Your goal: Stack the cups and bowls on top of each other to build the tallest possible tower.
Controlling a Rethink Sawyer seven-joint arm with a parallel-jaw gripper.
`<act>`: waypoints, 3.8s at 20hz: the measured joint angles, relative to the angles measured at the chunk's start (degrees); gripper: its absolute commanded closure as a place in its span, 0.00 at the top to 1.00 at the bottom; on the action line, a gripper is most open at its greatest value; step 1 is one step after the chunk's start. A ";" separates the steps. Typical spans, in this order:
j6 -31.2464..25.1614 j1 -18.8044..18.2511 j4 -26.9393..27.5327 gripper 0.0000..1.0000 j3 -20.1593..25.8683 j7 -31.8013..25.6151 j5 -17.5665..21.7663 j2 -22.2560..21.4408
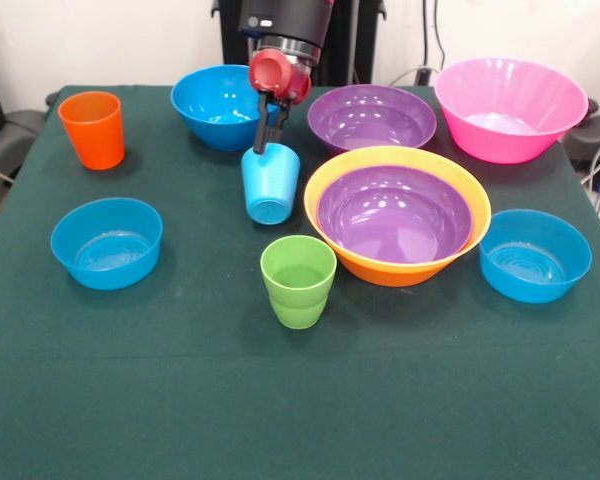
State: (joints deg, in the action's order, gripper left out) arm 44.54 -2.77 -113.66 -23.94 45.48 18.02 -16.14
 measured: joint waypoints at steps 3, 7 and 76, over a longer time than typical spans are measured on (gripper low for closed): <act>0.01 0.32 0.14 1.00 0.00 0.00 -0.69 0.00; 0.01 0.41 0.28 1.00 0.00 0.00 -1.15 0.01; -24.69 -7.99 2.51 0.00 3.21 0.00 10.82 -16.27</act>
State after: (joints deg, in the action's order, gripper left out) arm 19.86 -10.76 -111.14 -20.73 45.48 28.85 -32.41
